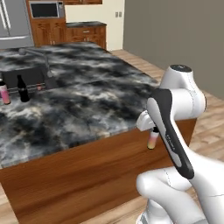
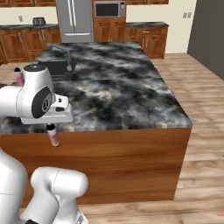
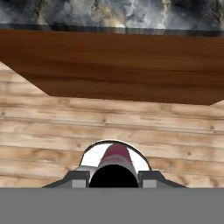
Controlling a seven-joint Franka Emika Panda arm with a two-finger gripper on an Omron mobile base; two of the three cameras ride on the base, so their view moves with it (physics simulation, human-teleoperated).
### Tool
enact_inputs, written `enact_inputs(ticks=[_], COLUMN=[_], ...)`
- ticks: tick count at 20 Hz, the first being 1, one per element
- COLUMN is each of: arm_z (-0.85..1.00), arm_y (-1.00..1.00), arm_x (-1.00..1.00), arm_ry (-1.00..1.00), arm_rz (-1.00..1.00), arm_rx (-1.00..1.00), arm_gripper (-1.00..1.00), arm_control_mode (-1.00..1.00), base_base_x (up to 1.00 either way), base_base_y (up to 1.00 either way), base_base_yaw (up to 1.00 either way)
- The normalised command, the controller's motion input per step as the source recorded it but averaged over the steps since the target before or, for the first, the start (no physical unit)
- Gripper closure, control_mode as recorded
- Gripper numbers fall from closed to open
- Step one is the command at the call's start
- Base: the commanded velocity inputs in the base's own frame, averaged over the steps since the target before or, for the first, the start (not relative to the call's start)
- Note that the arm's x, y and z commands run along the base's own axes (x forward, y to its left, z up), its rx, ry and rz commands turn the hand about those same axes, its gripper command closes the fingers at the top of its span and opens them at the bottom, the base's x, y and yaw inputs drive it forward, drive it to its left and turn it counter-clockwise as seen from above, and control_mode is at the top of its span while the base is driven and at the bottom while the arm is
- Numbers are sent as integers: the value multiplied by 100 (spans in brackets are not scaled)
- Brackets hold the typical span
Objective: Place the large bottle from the dining counter next to the other large bottle outside the sink, and place the small bottle from the dining counter next to the other small bottle inside the sink.
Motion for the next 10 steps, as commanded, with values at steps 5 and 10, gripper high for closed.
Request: enact_inputs(ticks=[5, 10], arm_z=[0, 0], arm_y=[0, 0], arm_x=[0, 0], arm_ry=[0, 0], arm_rz=[0, 0], arm_rx=[0, 0], arm_gripper=[100, 100], arm_control_mode=[100, 100], base_base_x=[-20, 0], base_base_y=[100, 100], base_base_yaw=[-31, -30])
